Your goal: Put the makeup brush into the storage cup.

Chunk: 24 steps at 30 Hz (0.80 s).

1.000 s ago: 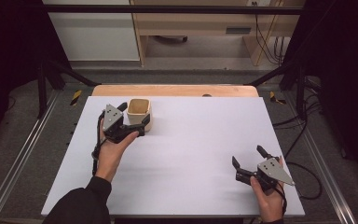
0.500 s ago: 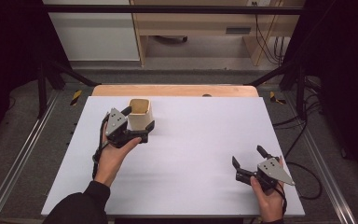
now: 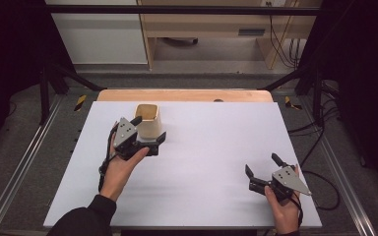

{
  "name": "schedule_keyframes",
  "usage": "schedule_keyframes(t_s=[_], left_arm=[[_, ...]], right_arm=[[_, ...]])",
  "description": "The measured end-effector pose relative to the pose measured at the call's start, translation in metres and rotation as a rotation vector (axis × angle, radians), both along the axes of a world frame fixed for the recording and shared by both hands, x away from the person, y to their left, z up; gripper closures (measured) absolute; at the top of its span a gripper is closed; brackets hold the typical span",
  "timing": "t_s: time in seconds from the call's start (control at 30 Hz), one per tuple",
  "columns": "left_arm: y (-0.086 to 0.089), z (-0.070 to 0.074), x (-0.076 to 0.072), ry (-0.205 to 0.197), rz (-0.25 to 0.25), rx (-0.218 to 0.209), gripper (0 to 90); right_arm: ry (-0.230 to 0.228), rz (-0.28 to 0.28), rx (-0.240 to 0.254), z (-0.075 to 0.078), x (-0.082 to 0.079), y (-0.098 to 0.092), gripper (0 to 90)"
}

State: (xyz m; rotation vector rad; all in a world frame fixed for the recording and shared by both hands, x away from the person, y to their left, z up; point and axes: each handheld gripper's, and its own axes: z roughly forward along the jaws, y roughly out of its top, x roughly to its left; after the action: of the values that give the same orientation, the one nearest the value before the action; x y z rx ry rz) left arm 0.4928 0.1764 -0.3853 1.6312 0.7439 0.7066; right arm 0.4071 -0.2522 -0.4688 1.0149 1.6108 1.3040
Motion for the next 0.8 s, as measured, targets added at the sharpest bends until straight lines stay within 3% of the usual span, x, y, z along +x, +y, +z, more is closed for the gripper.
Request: schedule_keyframes(t_s=[0.8], left_arm=[[-0.01,-0.021,-0.016,0.029,-0.063,0.01,0.8]], right_arm=[[0.0,0.001,-0.009,0.0,0.0,0.001,3.9]])
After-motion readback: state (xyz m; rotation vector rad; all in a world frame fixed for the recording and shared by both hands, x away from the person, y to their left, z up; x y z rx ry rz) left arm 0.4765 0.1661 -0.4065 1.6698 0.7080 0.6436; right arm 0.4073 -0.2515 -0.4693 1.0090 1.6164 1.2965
